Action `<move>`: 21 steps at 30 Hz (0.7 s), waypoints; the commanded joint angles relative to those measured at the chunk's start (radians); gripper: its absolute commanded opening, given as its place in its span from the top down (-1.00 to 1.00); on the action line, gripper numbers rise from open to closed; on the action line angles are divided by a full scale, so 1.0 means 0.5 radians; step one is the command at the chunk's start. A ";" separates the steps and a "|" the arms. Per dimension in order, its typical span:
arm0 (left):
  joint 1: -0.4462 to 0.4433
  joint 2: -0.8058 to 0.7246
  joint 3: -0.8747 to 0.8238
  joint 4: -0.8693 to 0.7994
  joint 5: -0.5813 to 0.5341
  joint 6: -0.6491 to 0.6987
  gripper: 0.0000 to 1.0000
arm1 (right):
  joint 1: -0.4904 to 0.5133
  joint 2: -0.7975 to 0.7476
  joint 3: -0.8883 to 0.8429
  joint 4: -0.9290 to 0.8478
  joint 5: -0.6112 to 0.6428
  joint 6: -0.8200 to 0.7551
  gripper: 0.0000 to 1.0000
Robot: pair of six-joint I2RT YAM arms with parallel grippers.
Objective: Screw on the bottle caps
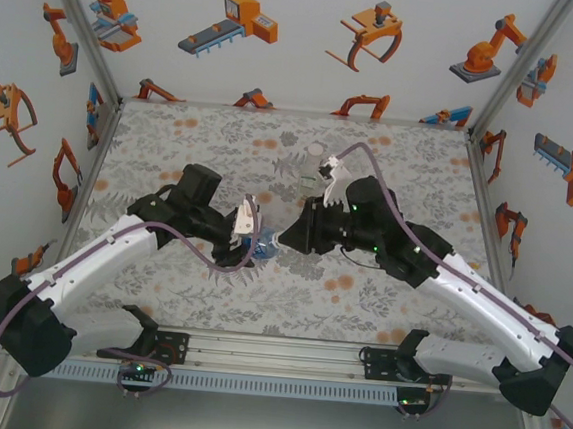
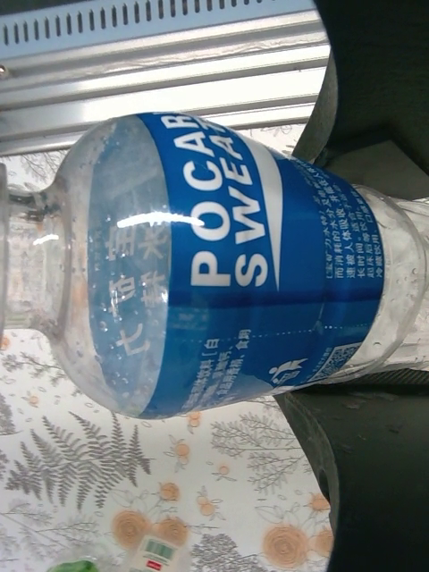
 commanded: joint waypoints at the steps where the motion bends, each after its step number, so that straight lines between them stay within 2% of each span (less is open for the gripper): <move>1: -0.024 -0.023 0.058 0.183 0.142 -0.061 1.00 | 0.020 0.039 -0.173 0.029 0.187 1.062 1.00; 3: -0.021 -0.023 0.054 0.191 0.126 -0.070 1.00 | 0.020 0.038 -0.232 0.176 0.146 1.149 0.99; 6: -0.023 -0.022 0.055 0.191 0.118 -0.073 1.00 | 0.020 0.062 -0.170 0.117 0.167 1.134 0.91; 10: -0.021 -0.019 0.053 0.188 0.117 -0.071 1.00 | 0.019 0.048 -0.080 0.037 0.208 0.984 0.58; 19: -0.021 -0.001 0.054 0.174 0.134 -0.052 1.00 | 0.005 -0.052 0.219 -0.160 0.308 0.081 -0.16; 21: -0.020 0.006 0.056 0.174 0.146 -0.050 1.00 | 0.001 -0.039 0.283 -0.181 0.281 -0.130 -0.22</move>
